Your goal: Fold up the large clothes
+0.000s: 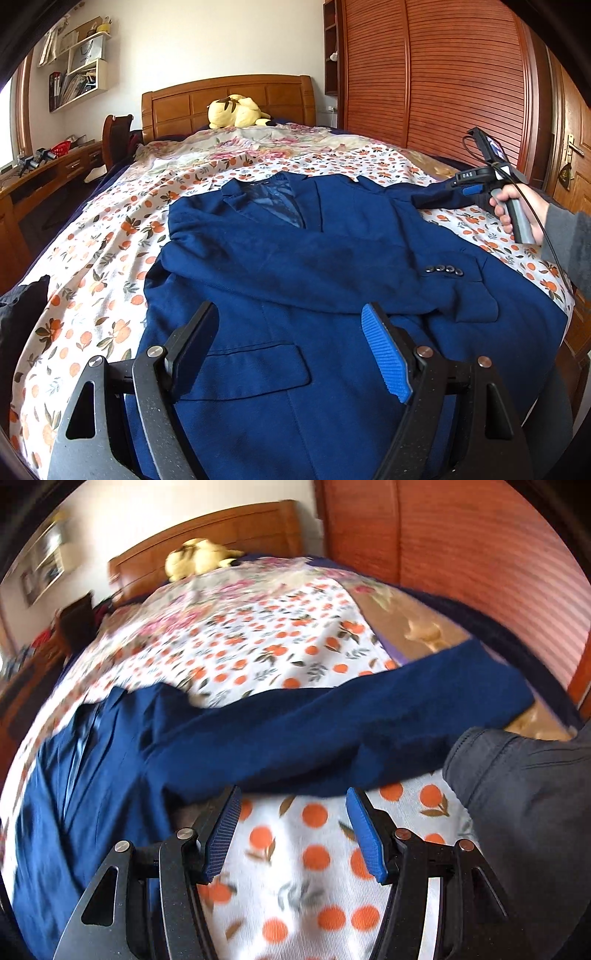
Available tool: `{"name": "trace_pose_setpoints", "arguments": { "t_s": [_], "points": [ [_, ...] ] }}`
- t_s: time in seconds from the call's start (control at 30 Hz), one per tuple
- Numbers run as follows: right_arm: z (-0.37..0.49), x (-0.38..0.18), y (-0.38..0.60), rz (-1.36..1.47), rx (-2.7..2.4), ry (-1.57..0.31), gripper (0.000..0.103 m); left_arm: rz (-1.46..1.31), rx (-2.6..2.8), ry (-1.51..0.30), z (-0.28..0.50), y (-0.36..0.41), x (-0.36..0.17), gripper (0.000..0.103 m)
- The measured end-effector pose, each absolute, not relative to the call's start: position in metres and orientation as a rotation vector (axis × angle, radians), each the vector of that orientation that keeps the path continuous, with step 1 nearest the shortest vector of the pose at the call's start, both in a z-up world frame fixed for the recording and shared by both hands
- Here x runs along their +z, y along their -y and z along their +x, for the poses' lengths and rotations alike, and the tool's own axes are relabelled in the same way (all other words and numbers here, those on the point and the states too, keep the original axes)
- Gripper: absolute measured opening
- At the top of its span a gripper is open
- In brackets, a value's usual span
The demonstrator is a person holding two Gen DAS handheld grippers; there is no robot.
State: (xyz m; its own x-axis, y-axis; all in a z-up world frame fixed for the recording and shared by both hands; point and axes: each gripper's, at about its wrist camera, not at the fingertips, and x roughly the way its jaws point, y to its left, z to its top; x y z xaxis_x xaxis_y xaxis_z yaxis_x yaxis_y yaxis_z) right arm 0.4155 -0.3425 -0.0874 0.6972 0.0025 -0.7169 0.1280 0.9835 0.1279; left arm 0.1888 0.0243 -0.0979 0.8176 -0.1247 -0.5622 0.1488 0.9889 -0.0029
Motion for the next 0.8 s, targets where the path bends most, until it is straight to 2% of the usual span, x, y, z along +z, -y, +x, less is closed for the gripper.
{"name": "trace_pose_setpoints", "arguments": {
  "t_s": [0.37, 0.4, 0.43, 0.47, 0.57, 0.63, 0.8],
  "points": [
    [0.464, -0.103, 0.355, 0.291, -0.166, -0.866, 0.06, 0.031, -0.162, -0.602, 0.194, -0.026, -0.1, 0.08],
    [0.468, -0.107, 0.354, 0.293, -0.18, -0.885, 0.056, 0.033, -0.164, -0.601, 0.194, -0.025, -0.1, 0.08],
    [0.469, -0.108, 0.354, 0.293, -0.196, -0.895, 0.045, 0.035, -0.164, -0.601, 0.194, -0.025, -0.1, 0.08],
    [0.47, -0.111, 0.354, 0.288, -0.211, -0.897, 0.029, 0.037, -0.163, -0.6, 0.195, -0.025, -0.1, 0.08],
    [0.473, -0.115, 0.35, 0.267, -0.208, -0.902, 0.006, 0.035, -0.165, -0.602, 0.195, -0.024, -0.1, 0.08],
    [0.472, -0.113, 0.345, 0.235, -0.191, -0.883, 0.002, 0.037, -0.165, -0.603, 0.195, -0.024, -0.101, 0.08],
    [0.458, -0.084, 0.331, 0.158, -0.153, -0.761, 0.002, 0.034, -0.168, -0.603, 0.196, -0.023, -0.101, 0.08]
  ]
}}
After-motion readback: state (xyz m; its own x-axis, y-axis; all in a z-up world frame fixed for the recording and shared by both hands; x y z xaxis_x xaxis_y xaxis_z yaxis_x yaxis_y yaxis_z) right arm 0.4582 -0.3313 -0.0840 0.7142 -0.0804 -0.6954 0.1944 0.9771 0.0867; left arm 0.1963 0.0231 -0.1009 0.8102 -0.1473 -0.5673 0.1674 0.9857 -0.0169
